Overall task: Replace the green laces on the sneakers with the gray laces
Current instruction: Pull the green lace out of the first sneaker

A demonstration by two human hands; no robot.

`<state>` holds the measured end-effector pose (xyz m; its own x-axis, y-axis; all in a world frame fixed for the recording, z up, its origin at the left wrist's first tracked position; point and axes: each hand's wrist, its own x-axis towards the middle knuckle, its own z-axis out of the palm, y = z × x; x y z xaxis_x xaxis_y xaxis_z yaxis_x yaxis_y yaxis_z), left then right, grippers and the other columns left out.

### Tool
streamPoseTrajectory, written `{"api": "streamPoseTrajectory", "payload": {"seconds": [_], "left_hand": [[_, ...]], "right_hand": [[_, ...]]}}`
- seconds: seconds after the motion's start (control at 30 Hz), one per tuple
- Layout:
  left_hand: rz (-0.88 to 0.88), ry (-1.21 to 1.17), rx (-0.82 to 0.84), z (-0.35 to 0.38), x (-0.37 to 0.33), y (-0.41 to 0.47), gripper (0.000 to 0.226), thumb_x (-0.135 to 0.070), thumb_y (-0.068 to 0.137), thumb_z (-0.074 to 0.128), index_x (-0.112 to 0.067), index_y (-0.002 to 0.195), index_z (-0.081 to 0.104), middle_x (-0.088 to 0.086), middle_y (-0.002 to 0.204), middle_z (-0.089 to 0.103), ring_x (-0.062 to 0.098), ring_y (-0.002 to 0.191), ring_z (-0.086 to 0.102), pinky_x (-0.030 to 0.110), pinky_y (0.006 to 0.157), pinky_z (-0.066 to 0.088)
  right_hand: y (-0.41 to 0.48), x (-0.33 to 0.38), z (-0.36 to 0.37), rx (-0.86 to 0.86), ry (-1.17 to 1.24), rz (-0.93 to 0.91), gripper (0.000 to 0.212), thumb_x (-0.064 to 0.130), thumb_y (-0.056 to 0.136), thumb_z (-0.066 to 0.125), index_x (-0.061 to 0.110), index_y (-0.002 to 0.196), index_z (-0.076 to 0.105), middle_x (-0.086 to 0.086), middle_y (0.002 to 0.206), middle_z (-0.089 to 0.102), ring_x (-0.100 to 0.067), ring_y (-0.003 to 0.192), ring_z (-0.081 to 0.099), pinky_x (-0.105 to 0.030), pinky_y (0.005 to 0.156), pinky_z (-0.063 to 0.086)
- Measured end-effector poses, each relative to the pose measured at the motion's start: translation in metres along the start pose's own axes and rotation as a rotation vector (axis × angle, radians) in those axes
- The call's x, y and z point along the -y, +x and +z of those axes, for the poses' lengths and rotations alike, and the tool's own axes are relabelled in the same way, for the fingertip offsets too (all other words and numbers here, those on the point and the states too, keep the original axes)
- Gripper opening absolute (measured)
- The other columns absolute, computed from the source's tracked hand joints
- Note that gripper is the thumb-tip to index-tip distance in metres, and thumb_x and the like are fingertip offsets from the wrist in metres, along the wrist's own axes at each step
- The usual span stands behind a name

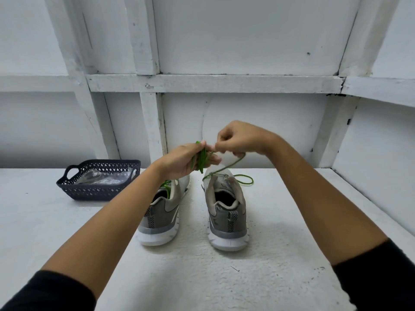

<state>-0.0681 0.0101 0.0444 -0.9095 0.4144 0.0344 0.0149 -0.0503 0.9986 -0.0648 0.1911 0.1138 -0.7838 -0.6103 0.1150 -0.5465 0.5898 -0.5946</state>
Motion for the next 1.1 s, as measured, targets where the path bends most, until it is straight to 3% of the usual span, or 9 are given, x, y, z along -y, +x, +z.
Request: {"api": "streamPoseTrajectory", "payload": {"seconds": [0.07, 0.17, 0.33, 0.4, 0.5, 0.7, 0.8, 0.97, 1.1], "left_hand": [[-0.03, -0.05, 0.074, 0.004, 0.001, -0.002, 0.042, -0.027, 0.103, 0.021, -0.003, 0.107, 0.055, 0.01, 0.09, 0.07, 0.02, 0.091, 0.066, 0.036, 0.099, 0.044], [-0.043, -0.054, 0.218, 0.014, -0.002, -0.005, 0.039, -0.028, 0.102, 0.023, -0.004, 0.1, 0.054, 0.006, 0.082, 0.068, 0.017, 0.081, 0.066, 0.029, 0.084, 0.051], [0.05, -0.198, 0.311, 0.025, -0.013, -0.005, 0.038, -0.027, 0.096, 0.033, -0.01, 0.085, 0.065, 0.004, 0.073, 0.065, 0.015, 0.068, 0.063, 0.026, 0.074, 0.053], [0.137, -0.314, 0.209, 0.024, -0.017, -0.001, 0.043, -0.024, 0.098, 0.033, -0.01, 0.083, 0.07, 0.006, 0.078, 0.07, 0.017, 0.074, 0.068, 0.027, 0.076, 0.056], [0.247, -0.365, -0.043, 0.007, -0.022, 0.009, 0.042, -0.023, 0.102, 0.024, -0.004, 0.098, 0.061, 0.008, 0.093, 0.073, 0.019, 0.093, 0.069, 0.029, 0.085, 0.054], [0.169, -0.173, -0.231, -0.015, -0.011, 0.012, 0.04, -0.024, 0.104, 0.021, -0.001, 0.12, 0.05, 0.01, 0.109, 0.065, 0.017, 0.105, 0.061, 0.025, 0.093, 0.046], [0.11, -0.118, -0.165, -0.015, -0.003, 0.004, 0.037, -0.023, 0.103, 0.026, -0.003, 0.112, 0.055, 0.009, 0.099, 0.067, 0.017, 0.093, 0.063, 0.021, 0.077, 0.052], [-0.008, -0.213, 0.199, -0.006, 0.002, -0.008, 0.041, -0.024, 0.097, 0.032, -0.005, 0.102, 0.069, 0.011, 0.099, 0.07, 0.02, 0.093, 0.067, 0.031, 0.092, 0.052], [0.047, -0.317, 0.303, 0.008, -0.008, -0.008, 0.025, -0.033, 0.079, 0.069, -0.011, 0.089, 0.073, 0.005, 0.086, 0.07, 0.014, 0.075, 0.067, 0.025, 0.075, 0.055]], "right_hand": [[0.006, -0.003, -0.01, -0.101, 0.15, -0.019, 0.027, 0.017, 0.088, 0.062, 0.01, 0.063, 0.055, 0.001, 0.049, 0.043, -0.012, 0.044, 0.04, -0.025, 0.053, 0.043], [0.017, -0.018, -0.01, -0.2, 0.611, -0.051, 0.032, 0.018, 0.09, 0.06, 0.016, 0.06, 0.049, 0.01, 0.047, 0.039, -0.008, 0.044, 0.036, -0.03, 0.064, 0.046], [0.036, -0.048, 0.038, -0.219, 1.072, 0.006, 0.035, 0.027, 0.096, 0.051, 0.018, 0.063, 0.046, 0.005, 0.047, 0.038, -0.009, 0.039, 0.035, -0.019, 0.042, 0.038], [0.034, -0.05, 0.062, -0.22, 0.958, 0.064, 0.033, 0.024, 0.1, 0.043, 0.018, 0.067, 0.048, 0.006, 0.046, 0.039, -0.007, 0.036, 0.034, -0.017, 0.04, 0.033], [0.021, -0.042, 0.083, -0.198, 0.741, 0.109, 0.031, 0.019, 0.102, 0.038, 0.01, 0.076, 0.052, -0.001, 0.056, 0.043, -0.007, 0.038, 0.041, -0.023, 0.043, 0.041], [-0.011, -0.015, 0.077, -0.014, 0.553, -0.042, 0.029, 0.015, 0.099, 0.045, 0.009, 0.074, 0.057, 0.0, 0.05, 0.058, -0.017, 0.049, 0.058, -0.026, 0.058, 0.048], [-0.019, 0.0, 0.053, -0.076, 0.495, -0.107, 0.016, 0.012, 0.095, 0.052, 0.01, 0.08, 0.058, 0.001, 0.055, 0.054, -0.008, 0.043, 0.052, -0.019, 0.043, 0.043], [0.002, -0.003, 0.015, -0.412, 0.37, -0.12, 0.019, 0.026, 0.095, 0.054, 0.02, 0.078, 0.06, 0.011, 0.05, 0.044, -0.006, 0.042, 0.031, -0.018, 0.038, 0.026], [0.025, -0.024, 0.025, -0.42, 0.528, 0.008, 0.02, 0.03, 0.094, 0.055, 0.022, 0.076, 0.059, 0.005, 0.052, 0.037, -0.008, 0.042, 0.026, -0.014, 0.039, 0.019]]}}
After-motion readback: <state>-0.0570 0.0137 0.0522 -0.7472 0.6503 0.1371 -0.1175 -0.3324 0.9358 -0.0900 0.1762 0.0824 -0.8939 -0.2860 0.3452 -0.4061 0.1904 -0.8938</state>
